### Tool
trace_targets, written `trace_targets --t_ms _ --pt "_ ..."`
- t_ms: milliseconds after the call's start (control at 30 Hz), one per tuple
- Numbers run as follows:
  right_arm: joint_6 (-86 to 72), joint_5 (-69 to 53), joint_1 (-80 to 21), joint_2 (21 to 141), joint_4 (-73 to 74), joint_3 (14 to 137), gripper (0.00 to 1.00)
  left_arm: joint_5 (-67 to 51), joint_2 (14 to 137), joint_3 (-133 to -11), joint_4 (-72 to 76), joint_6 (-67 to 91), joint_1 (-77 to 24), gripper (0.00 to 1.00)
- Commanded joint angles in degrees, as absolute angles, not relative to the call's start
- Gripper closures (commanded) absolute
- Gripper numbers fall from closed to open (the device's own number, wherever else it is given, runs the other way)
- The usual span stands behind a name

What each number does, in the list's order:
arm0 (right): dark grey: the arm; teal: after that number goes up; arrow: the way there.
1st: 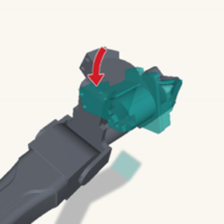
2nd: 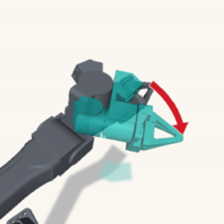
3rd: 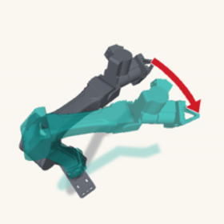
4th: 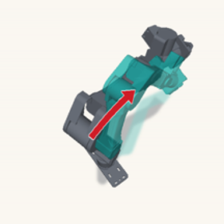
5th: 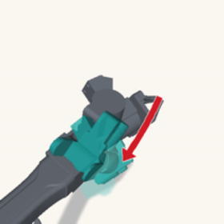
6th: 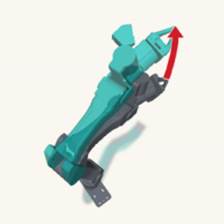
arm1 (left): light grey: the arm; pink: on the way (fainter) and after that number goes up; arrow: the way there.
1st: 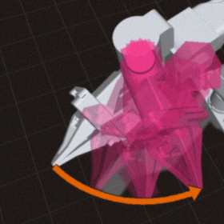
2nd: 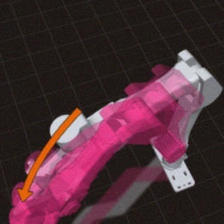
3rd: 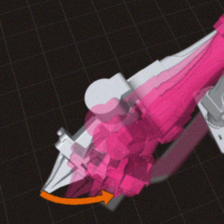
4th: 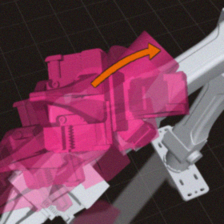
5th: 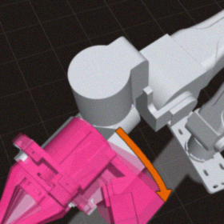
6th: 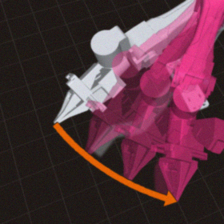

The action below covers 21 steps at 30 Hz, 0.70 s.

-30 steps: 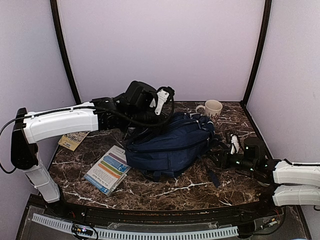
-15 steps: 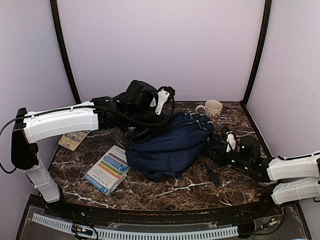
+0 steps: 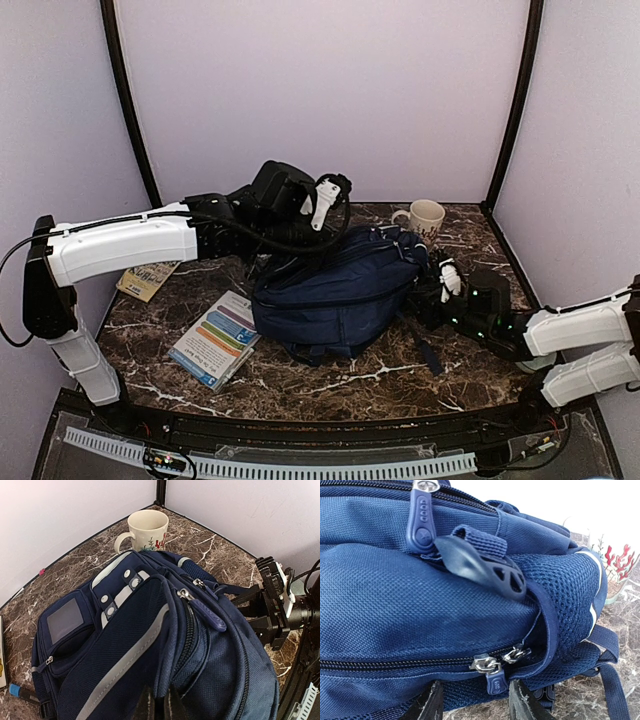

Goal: Pack the student bag
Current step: Grab the largest pocket of the student bag.

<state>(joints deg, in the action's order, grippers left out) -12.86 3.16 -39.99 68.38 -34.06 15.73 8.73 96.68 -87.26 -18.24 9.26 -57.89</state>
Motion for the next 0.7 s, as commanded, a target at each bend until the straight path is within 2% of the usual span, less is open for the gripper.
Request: trace_targets --t_ms 0,333,500,667 --pt "-11.3 5.8 -40.9 69.0 -38.3 17.3 0.55 9.7 95.0 -90.5 -16.0 10.6 -57.1 1.00" --pt "-7.4 6.9 -41.4 70.7 -38.2 17.5 0.70 8.8 94.7 -90.2 -17.2 10.0 -57.1 1.00" --pt "-4.4 5.4 -42.1 70.7 -35.5 18.5 0.89 8.7 94.8 -90.3 -17.9 9.8 -57.1 1.00" --pt "-3.0 4.6 -42.9 69.2 -33.2 18.4 0.98 8.3 95.1 -90.4 -17.8 10.3 -57.1 1.00"
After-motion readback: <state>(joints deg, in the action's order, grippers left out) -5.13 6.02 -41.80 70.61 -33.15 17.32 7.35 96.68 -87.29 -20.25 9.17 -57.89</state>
